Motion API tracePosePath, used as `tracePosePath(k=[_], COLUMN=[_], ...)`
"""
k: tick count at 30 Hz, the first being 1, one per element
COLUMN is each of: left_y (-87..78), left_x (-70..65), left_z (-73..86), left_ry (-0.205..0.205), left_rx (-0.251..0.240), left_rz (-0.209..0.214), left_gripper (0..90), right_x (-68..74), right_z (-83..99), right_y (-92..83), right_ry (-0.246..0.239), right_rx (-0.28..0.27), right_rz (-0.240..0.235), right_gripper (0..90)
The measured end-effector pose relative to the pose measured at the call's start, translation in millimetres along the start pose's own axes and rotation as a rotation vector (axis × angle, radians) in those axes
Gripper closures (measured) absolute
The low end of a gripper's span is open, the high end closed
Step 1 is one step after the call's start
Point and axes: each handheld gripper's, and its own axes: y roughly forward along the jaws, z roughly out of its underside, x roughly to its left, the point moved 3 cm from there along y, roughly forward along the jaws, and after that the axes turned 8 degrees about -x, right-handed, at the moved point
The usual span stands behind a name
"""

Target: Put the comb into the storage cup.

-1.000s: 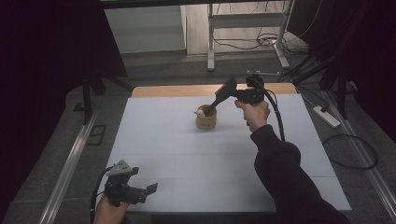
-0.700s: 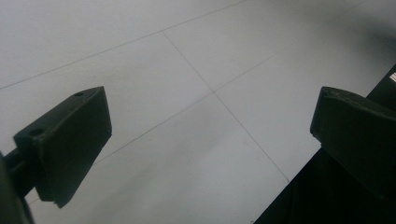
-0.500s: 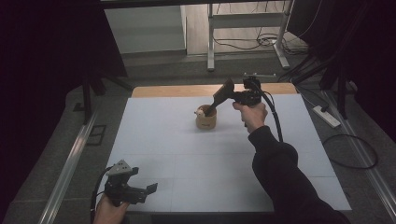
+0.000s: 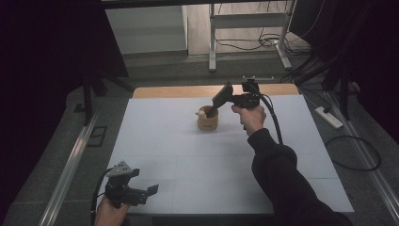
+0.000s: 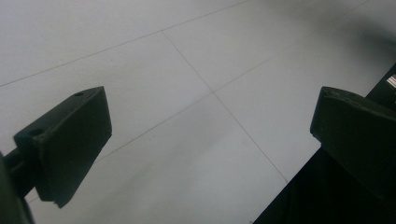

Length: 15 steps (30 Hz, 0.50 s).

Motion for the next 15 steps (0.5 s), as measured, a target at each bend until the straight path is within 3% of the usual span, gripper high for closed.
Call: tracePosePath(k=[8,15], left_y=[-0.1,0.1], left_x=[0.7,1.0], left_z=[0.0,0.0], left_ry=[-0.005,-0.009], left_rx=[-0.002,-0.002], left_rz=[0.003,0.004], left_gripper=[0.0,0.0], right_x=[-3.1,-10.9], right_z=[1.8,2.5], right_y=[3.4,3.1], right_ry=[0.011,0.049], right_rx=[0.005,0.003], right_rz=[-0.002,-0.006], right_gripper=[83.9,83.7])
